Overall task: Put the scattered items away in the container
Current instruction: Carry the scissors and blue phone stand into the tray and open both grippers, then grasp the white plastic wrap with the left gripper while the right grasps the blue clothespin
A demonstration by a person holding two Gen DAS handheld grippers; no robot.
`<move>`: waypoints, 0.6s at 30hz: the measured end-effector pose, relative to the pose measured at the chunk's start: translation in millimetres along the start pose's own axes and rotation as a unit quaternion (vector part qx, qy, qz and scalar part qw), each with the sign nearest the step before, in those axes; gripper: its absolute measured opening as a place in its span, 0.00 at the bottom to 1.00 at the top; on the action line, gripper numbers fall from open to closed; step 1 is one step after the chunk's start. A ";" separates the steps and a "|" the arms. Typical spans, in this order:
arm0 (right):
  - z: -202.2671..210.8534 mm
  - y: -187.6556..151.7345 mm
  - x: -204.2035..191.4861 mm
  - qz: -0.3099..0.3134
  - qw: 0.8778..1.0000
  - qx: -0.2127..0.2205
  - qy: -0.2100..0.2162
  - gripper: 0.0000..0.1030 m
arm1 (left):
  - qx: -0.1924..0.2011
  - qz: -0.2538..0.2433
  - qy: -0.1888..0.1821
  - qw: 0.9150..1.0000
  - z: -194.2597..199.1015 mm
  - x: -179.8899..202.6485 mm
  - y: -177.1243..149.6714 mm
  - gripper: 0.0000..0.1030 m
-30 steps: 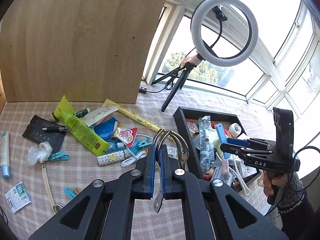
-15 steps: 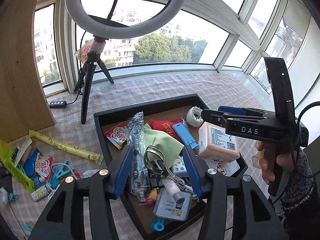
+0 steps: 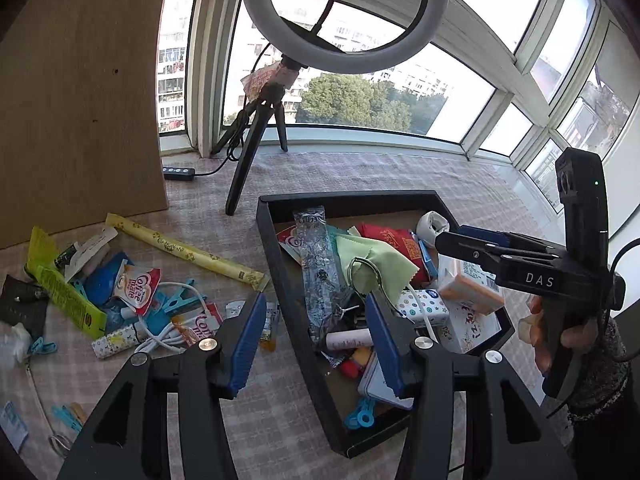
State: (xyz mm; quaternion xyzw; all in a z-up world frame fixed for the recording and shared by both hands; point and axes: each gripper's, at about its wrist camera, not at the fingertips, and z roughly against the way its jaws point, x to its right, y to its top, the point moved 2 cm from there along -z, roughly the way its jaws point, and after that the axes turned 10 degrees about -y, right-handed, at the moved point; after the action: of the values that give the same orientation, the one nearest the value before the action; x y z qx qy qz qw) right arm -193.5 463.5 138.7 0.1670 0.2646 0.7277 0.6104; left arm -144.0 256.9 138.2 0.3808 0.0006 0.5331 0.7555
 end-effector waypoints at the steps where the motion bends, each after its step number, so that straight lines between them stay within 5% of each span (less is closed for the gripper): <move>1: -0.6 -1.6 -9.8 0.016 1.000 0.003 0.002 0.61 | 0.002 0.007 0.008 1.000 5.3 -9.1 -2.9 0.48; 10: -24.6 -13.0 -93.8 0.065 0.994 -0.042 0.074 0.61 | 0.012 0.092 0.093 0.991 66.8 -118.3 -60.9 0.48; 18: -47.8 -12.8 -231.7 0.186 0.969 -0.059 0.155 0.60 | 0.051 0.221 0.181 0.957 138.4 -254.0 -117.3 0.48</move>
State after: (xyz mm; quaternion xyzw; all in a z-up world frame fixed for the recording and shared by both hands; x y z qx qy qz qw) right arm -164.2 230.0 111.4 0.0626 0.2770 0.8595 0.4250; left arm -102.8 -43.9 66.0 0.3063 0.0805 0.7459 0.5859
